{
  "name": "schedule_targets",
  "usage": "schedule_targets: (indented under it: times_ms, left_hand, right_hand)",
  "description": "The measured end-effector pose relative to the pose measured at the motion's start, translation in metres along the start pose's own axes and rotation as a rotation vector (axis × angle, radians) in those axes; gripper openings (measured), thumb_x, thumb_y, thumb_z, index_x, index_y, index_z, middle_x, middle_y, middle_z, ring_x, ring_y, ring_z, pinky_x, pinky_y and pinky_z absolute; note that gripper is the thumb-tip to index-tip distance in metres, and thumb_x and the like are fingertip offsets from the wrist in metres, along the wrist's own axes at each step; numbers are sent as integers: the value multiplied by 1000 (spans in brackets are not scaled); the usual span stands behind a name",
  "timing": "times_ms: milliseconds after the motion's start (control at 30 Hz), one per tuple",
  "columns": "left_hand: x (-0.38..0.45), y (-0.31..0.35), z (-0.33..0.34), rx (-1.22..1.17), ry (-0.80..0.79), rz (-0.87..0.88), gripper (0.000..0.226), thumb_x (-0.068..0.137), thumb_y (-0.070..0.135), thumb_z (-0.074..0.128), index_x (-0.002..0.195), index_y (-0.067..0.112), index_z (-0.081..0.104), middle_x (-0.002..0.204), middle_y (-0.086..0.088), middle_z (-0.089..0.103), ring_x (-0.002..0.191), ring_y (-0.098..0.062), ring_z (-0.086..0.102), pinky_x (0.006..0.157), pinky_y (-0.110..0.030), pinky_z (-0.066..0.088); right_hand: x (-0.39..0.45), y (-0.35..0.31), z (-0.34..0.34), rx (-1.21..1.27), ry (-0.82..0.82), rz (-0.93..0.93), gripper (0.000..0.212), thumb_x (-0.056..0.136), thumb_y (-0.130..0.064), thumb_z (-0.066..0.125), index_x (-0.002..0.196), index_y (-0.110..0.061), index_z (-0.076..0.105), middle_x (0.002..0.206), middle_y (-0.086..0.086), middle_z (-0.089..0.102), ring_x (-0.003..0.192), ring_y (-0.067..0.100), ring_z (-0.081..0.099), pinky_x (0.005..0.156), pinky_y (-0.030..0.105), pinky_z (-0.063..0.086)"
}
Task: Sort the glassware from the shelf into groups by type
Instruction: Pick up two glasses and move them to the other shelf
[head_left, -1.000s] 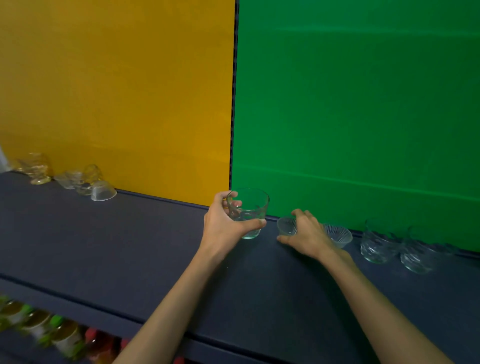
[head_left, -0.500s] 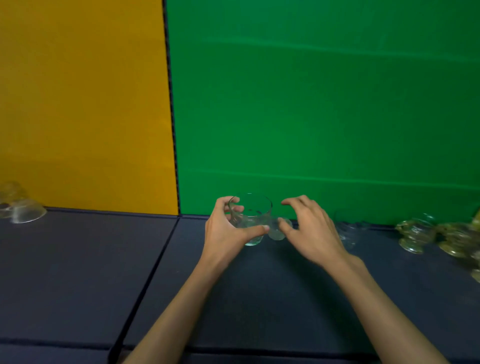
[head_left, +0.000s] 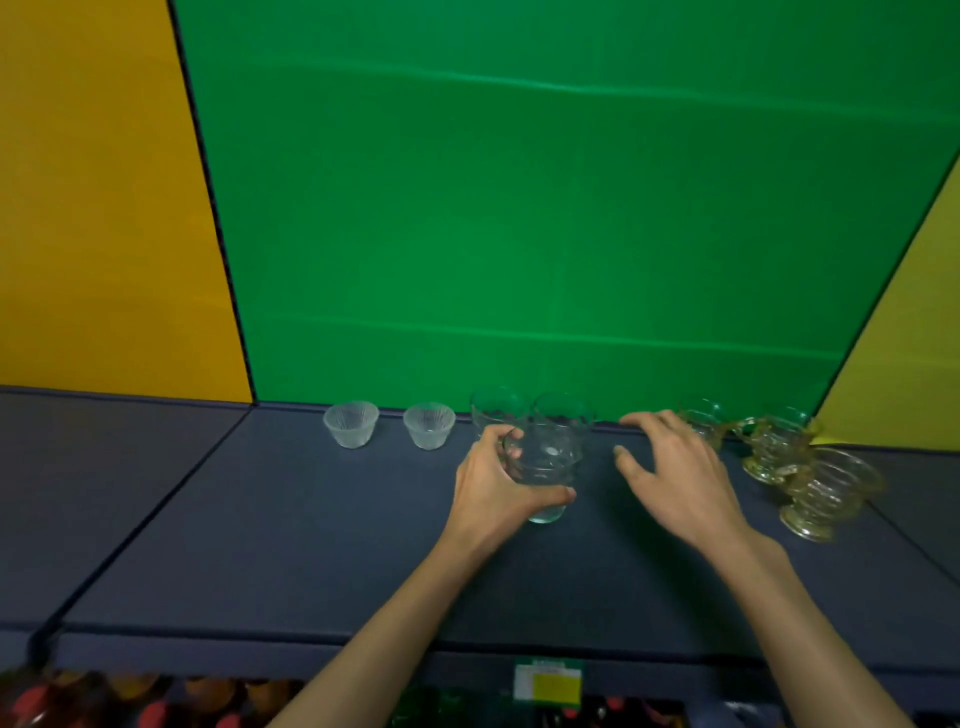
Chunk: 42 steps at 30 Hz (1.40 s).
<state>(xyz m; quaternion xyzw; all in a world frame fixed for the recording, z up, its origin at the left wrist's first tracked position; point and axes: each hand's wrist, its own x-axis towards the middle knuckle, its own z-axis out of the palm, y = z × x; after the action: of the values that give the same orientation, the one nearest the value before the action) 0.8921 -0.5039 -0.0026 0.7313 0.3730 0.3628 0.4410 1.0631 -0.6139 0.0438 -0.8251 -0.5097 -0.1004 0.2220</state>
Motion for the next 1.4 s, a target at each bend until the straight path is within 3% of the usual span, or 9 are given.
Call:
schedule_targets:
  times_ms: [400,733,833,933,1067,1167,1300,1400]
  left_hand:
    - [-6,5,53,162,134,-33,85,49,43,97,121,27,54,107,11,63,98,-11,61,84,-28,51]
    - [-10,8,69,196,99,-87,91,51,41,98,129,23,55,112,9,63,102,-10,59,81,-20,42]
    - [-12,10,66,225,62,-91,99,51,44,98,136,23,51,119,9,62,107,-11,59,86,-21,44]
    - [-17,15,48,281,-7,-76,109,47,45,99,142,27,47,127,9,58,113,-11,58,97,-28,49]
    - [-28,20,3,386,-38,-38,85,61,47,92,136,35,54,134,10,59,120,-10,58,99,-34,50]
    - [-42,23,-37,527,76,-12,64,77,55,76,135,39,55,137,10,57,123,-14,56,99,-37,49]
    - [-67,24,-87,891,212,12,63,87,63,57,144,39,46,149,9,48,132,-20,48,101,-42,46]
    - [-86,21,-126,1033,265,1,66,89,65,50,148,36,43,152,5,45,136,-22,44,104,-43,42]
  right_hand:
    - [-8,63,-3,73,-97,-66,42,97,-40,54,136,-24,52,135,-1,53,124,23,50,94,37,42]
    - [1,77,-14,138,-71,-114,40,96,-41,55,133,-25,53,131,-1,54,123,22,51,94,39,44]
    - [3,68,-13,144,-63,-138,40,97,-39,55,134,-23,53,131,0,54,123,23,51,95,37,42]
    - [3,52,-10,166,-75,-193,40,98,-39,54,134,-23,53,132,1,54,122,23,51,98,38,41]
    - [3,20,-1,197,-87,-288,38,97,-38,54,132,-23,54,130,0,55,120,23,52,97,39,41]
    - [4,-14,6,216,-103,-368,38,97,-39,54,132,-24,54,129,-1,55,120,22,51,96,37,41]
    - [1,-69,16,260,-121,-469,38,97,-39,54,131,-25,55,128,-1,55,119,22,52,95,37,41]
    - [-6,-114,24,276,-137,-544,38,97,-40,54,132,-25,55,128,-2,55,120,22,51,95,37,40]
